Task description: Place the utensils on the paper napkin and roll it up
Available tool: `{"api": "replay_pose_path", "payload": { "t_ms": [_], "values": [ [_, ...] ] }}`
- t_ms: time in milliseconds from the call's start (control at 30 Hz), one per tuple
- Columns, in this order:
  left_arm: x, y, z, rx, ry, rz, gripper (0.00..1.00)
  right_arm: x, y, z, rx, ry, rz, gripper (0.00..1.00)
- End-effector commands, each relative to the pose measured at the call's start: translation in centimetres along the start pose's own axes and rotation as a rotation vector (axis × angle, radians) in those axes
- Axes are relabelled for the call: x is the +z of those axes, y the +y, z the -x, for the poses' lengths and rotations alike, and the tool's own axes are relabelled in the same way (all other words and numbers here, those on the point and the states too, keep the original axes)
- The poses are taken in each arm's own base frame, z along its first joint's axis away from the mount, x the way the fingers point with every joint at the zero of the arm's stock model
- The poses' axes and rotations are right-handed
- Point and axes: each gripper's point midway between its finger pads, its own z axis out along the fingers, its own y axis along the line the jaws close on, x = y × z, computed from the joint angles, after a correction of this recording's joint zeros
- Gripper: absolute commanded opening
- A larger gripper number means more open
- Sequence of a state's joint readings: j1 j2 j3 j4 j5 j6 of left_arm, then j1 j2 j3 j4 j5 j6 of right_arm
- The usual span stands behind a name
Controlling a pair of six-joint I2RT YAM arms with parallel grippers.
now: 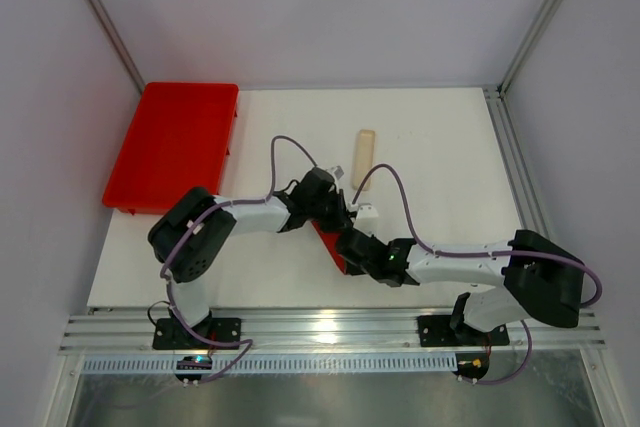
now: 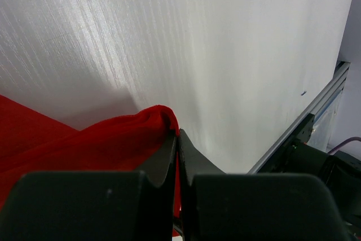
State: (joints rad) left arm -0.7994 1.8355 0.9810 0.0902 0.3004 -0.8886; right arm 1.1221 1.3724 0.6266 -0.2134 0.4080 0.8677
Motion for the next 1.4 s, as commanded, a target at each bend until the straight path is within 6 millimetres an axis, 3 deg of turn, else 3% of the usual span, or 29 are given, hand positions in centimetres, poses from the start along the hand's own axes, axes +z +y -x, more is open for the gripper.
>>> {"api": "replay_pose_path", "payload": {
  "t_ms": [0, 267, 400, 500, 533, 667, 800, 900, 967, 1000, 1033, 1067, 1100, 1133, 1167, 1367],
  "values": [
    [0.2, -1.4, 1.2, 0.046, -0.025, -0.025, 0.0, 0.2, 0.4, 0.3, 0.02, -0.009, -0.012, 0.04],
    [0.6, -1.6, 1.9, 0.056, -0.03, -0.013, 0.01, 0.7, -0.4, -1.3, 0.023, 0.026, -0.055, 0.04],
    [0.7, -1.6, 2.4, 0.06, -0.042, -0.003, 0.07, 1.0, -0.7, -2.0, 0.026, 0.04, -0.064, 0.04],
    [0.4, -1.4, 3.1, 0.07, -0.072, 0.03, 0.2, 1.1, -0.9, -2.2, 0.028, 0.043, -0.067, 0.04],
    [0.2, -1.4, 3.5, 0.076, -0.085, 0.038, 0.3, 1.1, -0.9, -2.3, 0.029, 0.044, -0.066, 0.04],
    [-1.7, -1.9, 5.6, 0.117, -0.168, 0.09, 0.38, 1.1, -0.7, -2.3, 0.035, 0.045, -0.052, 0.04],
    [-5.7, -1.6, 7.9, 0.15, -0.296, 0.196, 0.41, 1.3, -0.7, -2.5, 0.037, 0.046, -0.053, 0.04],
    [-7.7, -0.9, 7.6, 0.152, -0.331, 0.216, 0.41, 1.3, -0.7, -2.5, 0.04, 0.046, -0.051, 0.04],
    [-9.6, -1.8, 7.6, 0.146, -0.371, 0.182, 0.35, 1.3, -0.6, -2.4, 0.041, 0.041, -0.046, 0.04],
    [-9.7, -0.9, 6.6, 0.137, -0.353, 0.186, 0.29, 1.3, -0.5, -2.5, 0.041, 0.042, -0.041, 0.04],
    [-9.9, -1.5, 6.5, 0.133, -0.366, 0.145, 0.12, 1.4, -0.5, -2.5, 0.042, 0.044, -0.039, 0.04],
    [-10.4, -2.4, 5.9, 0.137, -0.355, 0.085, 0.06, 1.4, -0.3, -2.4, 0.041, 0.04, -0.034, 0.04],
    [-10.3, -3.1, 5.0, 0.142, -0.324, 0.026, 0.01, 1.4, -0.4, -2.5, 0.044, 0.045, -0.033, 0.04],
    [-10.0, -2.4, 3.9, 0.137, -0.294, 0.008, 0.0, 1.4, -0.3, -2.6, 0.043, 0.047, -0.03, 0.04],
    [-9.8, -4.0, 3.6, 0.148, -0.284, -0.083, 0.0, 1.4, -0.2, -2.6, 0.048, 0.046, -0.026, 0.04],
    [-7.6, -4.6, 1.8, 0.121, -0.232, -0.229, 0.0, 1.5, 0.1, -2.8, 0.064, 0.05, -0.005, 0.04]
  ]
}}
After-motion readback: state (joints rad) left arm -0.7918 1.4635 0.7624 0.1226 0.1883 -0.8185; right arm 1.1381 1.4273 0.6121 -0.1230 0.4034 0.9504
